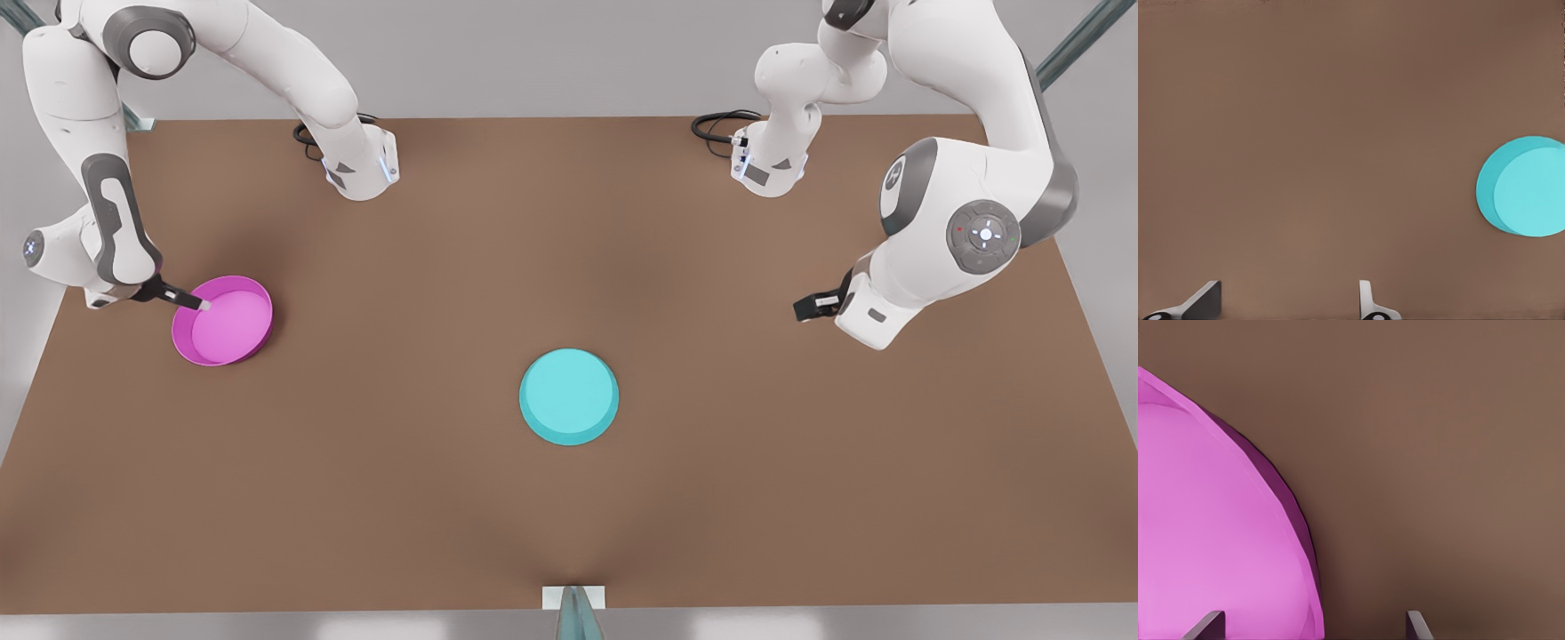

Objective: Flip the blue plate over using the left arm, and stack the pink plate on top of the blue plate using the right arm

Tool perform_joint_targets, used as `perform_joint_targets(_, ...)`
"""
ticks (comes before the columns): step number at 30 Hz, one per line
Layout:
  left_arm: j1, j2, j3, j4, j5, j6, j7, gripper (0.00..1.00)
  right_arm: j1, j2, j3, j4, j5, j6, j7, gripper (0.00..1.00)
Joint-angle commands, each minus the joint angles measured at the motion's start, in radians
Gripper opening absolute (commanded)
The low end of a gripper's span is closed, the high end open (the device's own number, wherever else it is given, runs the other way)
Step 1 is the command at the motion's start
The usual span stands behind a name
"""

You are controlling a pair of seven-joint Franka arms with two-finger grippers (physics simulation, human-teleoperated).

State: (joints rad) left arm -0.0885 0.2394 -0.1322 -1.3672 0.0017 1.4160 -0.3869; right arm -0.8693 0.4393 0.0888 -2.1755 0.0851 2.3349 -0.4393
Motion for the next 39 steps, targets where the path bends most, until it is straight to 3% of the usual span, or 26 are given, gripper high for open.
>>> perform_joint_targets(1,0.000,-0.002,-0.001,0.000,0.001,0.001,0.211,1.00,0.001,-0.001,0.002,0.000,0.013,-0.020,-0.064,0.97)
perform_joint_targets(2,0.000,-0.002,-0.001,0.000,0.003,0.001,0.209,1.00,0.001,-0.001,0.002,0.002,0.013,-0.022,-0.065,0.84)
perform_joint_targets(6,0.000,0.000,-0.001,-0.001,0.004,0.001,0.209,1.00,0.001,-0.001,0.003,0.003,0.013,-0.022,-0.065,0.63)
perform_joint_targets(7,0.000,0.000,0.000,0.000,0.006,0.003,0.209,1.00,0.001,-0.001,0.005,0.005,0.013,-0.026,-0.065,0.48)
perform_joint_targets(11,0.000,0.001,-0.001,0.000,0.006,0.001,0.209,1.00,0.001,-0.001,0.006,0.010,0.013,-0.037,-0.070,0.23)
perform_joint_targets(17,0.000,0.005,0.000,-0.001,0.004,0.003,0.209,1.00,0.001,-0.045,0.078,0.086,0.053,-0.235,-0.068,0.21)
perform_joint_targets(22,0.000,0.001,0.000,-0.001,0.009,0.004,0.209,1.00,0.016,-0.083,0.301,0.105,0.242,-0.275,0.000,0.21)
perform_joint_targets(25,-0.002,0.001,0.000,-0.006,0.009,0.012,0.209,1.00,0.268,-0.085,0.302,0.131,0.358,-0.227,0.226,0.21)
perform_joint_targets(28,-0.002,0.001,0.000,-0.006,0.009,0.015,0.209,1.00,0.548,-0.057,0.298,0.157,0.413,-0.042,0.527,0.21)
perform_joint_targets(31,-0.002,0.001,0.000,-0.006,0.009,0.017,0.209,1.00,0.739,0.044,0.293,0.295,0.409,0.015,0.886,0.21)
perform_joint_targets(33,-0.004,0.003,0.000,-0.007,0.009,0.017,0.209,1.00,0.875,0.105,0.223,0.416,0.372,0.014,1.059,0.21)
perform_joint_targets(36,-0.004,0.001,0.000,-0.006,0.009,0.017,0.209,1.00,0.998,0.240,0.200,0.603,0.274,0.011,1.320,0.21)
perform_joint_targets(39,-0.004,0.001,0.000,-0.006,0.009,0.015,0.207,1.00,1.070,0.285,0.183,0.666,0.229,0.006,1.424,0.21)
